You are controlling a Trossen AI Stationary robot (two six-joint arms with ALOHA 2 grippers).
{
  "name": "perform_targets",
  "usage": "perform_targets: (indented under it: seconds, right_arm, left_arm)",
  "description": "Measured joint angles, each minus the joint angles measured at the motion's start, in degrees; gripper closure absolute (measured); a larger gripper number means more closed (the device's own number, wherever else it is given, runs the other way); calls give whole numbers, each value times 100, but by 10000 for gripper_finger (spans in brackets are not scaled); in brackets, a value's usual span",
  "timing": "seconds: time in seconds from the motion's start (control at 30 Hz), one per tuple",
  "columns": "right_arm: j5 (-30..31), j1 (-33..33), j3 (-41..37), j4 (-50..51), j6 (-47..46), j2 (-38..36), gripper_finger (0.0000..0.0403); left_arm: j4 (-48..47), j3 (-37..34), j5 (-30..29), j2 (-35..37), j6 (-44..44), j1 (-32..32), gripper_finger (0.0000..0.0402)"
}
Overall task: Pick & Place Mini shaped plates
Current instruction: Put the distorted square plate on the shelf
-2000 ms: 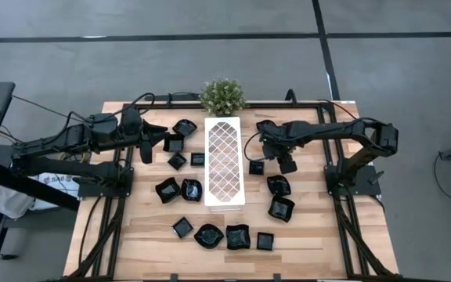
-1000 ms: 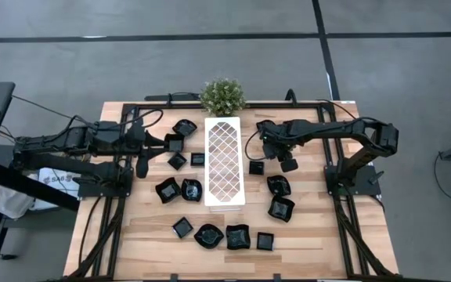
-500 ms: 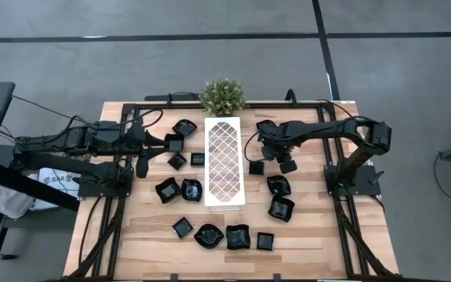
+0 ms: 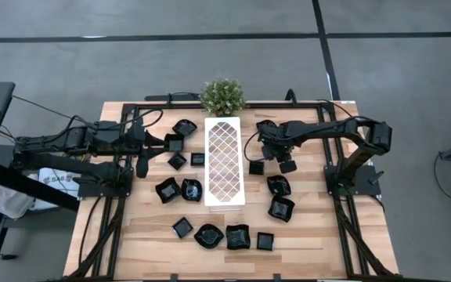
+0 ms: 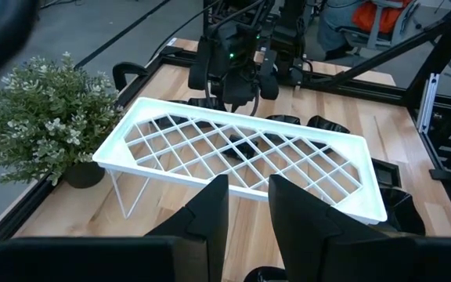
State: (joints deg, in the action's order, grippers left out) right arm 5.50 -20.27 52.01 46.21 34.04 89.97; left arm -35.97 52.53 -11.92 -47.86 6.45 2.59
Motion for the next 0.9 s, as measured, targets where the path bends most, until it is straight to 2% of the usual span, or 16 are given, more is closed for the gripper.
perform_targets:
  seconds: [0.3,0.57,0.9]
  right_arm:
    - [63,-1,0,3,-231,-2,397]
    - [56,37,116,399,-560,-2,399]
    - [47,265,880,1209,-768,-407,400]
  left_arm:
    - [0,0,0,0,1,0,307]
    - [2,0,0,0,1,-2,307]
    - [2,0,-48,0,159,-2,307]
